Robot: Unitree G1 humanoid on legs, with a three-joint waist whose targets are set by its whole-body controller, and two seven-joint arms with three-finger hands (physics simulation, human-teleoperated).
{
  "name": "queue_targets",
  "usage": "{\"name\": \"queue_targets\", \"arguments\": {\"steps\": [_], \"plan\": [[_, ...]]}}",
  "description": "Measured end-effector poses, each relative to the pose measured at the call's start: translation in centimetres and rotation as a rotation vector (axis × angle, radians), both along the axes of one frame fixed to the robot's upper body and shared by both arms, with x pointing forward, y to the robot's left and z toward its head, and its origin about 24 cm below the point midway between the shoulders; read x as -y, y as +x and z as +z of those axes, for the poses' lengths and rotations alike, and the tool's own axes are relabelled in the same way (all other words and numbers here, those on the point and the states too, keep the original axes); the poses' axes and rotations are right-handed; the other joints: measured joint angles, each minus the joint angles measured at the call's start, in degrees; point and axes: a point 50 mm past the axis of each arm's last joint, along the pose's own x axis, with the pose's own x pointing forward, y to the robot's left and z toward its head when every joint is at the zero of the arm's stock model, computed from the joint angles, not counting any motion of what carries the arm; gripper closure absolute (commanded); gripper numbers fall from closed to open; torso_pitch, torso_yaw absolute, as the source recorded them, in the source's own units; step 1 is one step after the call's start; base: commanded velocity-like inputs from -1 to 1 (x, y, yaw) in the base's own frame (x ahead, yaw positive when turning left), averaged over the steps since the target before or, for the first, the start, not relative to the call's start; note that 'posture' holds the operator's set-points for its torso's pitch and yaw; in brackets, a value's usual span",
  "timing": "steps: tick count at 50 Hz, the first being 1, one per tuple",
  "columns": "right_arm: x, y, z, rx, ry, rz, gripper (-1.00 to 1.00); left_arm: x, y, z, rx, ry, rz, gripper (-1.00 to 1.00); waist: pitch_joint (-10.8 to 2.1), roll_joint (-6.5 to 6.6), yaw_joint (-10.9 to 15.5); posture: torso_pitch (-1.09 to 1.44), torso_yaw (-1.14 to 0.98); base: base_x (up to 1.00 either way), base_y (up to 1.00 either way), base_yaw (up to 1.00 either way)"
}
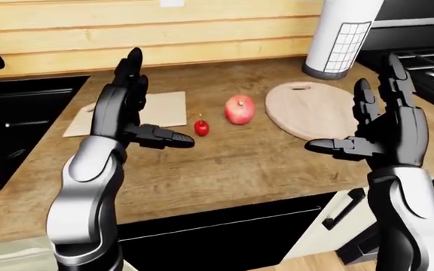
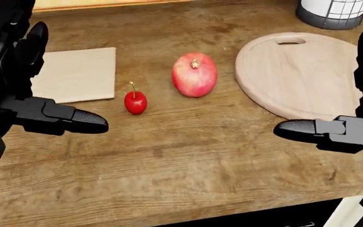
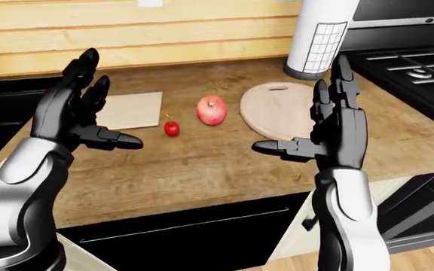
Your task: Place the cherry and the pomegranate on separate cutting boards.
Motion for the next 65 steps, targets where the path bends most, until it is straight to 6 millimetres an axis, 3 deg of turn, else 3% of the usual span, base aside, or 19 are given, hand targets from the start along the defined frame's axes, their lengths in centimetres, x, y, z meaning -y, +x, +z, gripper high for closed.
{"name": "queue_targets", "arguments": {"steps": [3,6,12,24,32,44,53,65], "plan": [[-0.2,-0.1,0.7,0.032,-0.006,0.009,-1.00,-0.2,-0.2,0.5,0.022,0.000,0.009,-1.00,-0.92,1.35,-0.7,0.00,0.00,0.00,0.00,0.00],[-0.6,-0.1,0.6,0.021,-0.003,0.034,-1.00,-0.5,-0.1,0.0,0.000,-0.004,0.028,-1.00,-0.37,-0.42,-0.4,0.00,0.00,0.00,0.00,0.00],[-0.7,0.0,1.0,0.011,-0.022,0.045,-1.00,-0.6,-0.1,-0.3,-0.032,-0.004,0.036,-1.00,-0.36,-1.80,-0.1,0.00,0.00,0.00,0.00,0.00],[-1.4,-0.3,3.6,0.013,-0.128,0.070,-1.00,-0.4,-1.1,0.7,0.013,-0.003,0.016,-1.00,-0.44,-1.62,0.0,0.00,0.00,0.00,0.00,0.00],[-2.5,0.8,7.0,0.017,-0.211,0.092,-1.00,-0.5,-2.2,1.8,0.047,-0.004,0.012,-1.00,-0.11,-1.54,0.3,0.00,0.00,0.00,0.00,0.00],[-5.7,5.8,8.0,-0.096,-0.350,0.173,-1.00,-0.8,-1.9,1.0,0.019,-0.013,0.013,-1.00,0.45,-0.88,0.2,0.00,0.00,0.00,0.00,0.00],[-7.5,9.1,9.4,-0.121,-0.421,0.190,-1.00,-1.1,-1.8,0.6,0.017,-0.016,0.018,-1.00,0.16,-0.55,0.1,0.00,0.00,0.00,0.00,0.00],[-10.1,12.8,9.7,-0.189,-0.571,0.235,-1.00,-1.8,-1.4,-0.3,-0.002,-0.026,0.030,-1.00,-0.21,-0.20,0.1,0.00,0.00,0.00,0.00,0.00]]}}
